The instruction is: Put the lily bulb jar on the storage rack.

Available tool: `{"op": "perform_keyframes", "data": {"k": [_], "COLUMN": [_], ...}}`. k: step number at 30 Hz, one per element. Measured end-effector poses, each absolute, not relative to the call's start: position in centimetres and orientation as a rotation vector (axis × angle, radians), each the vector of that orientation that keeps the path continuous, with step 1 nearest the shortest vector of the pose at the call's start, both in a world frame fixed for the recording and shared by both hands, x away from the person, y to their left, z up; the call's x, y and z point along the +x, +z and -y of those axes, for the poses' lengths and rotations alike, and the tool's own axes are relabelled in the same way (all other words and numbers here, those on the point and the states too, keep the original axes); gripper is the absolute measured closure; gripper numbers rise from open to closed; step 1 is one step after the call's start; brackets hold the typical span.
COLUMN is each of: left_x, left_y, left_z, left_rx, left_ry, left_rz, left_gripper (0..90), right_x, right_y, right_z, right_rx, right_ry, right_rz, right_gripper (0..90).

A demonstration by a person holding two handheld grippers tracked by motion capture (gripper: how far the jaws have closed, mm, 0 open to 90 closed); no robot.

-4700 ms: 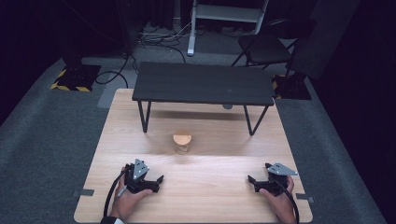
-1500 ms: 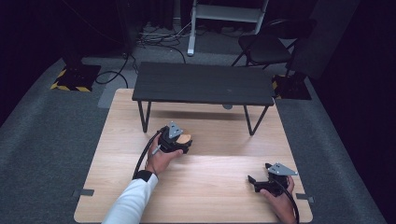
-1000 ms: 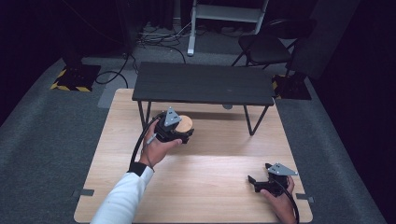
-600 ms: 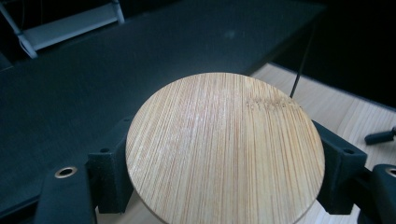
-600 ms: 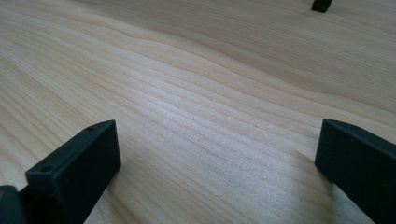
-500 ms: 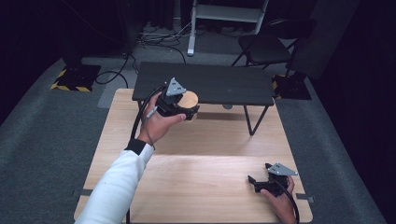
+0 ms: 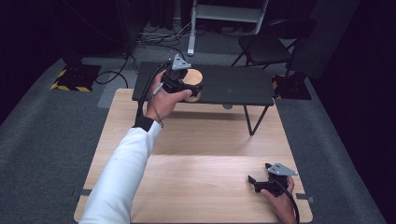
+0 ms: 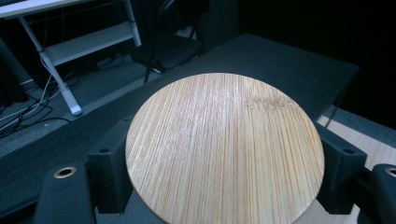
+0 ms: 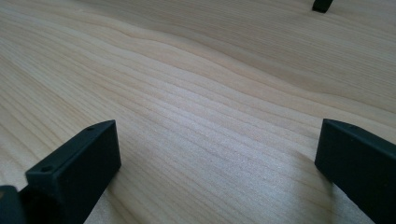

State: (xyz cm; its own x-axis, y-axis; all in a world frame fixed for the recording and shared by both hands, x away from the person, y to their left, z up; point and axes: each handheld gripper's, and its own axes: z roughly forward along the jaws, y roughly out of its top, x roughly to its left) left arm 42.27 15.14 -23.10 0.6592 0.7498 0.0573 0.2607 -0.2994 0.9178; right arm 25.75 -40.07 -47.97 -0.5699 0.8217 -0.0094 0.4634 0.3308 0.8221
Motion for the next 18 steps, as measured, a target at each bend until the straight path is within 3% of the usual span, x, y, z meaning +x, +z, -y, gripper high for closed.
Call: {"op": "perform_keyframes", "data": {"k": [18], "left_x": [45.7], "left_y": [-24.9], "left_z": [-13.6], "left_rx": [1.855], "left_ry": [0.605], "left_rz": [-0.849], "left_gripper": [23.0], "right_x": [25.8], "right_y": [-48.0], "right_z": [40.2], "right_rx": [1.124], "right_ry": [1.135], "right_rz": [-2.183], "right_gripper": [0.0]}}
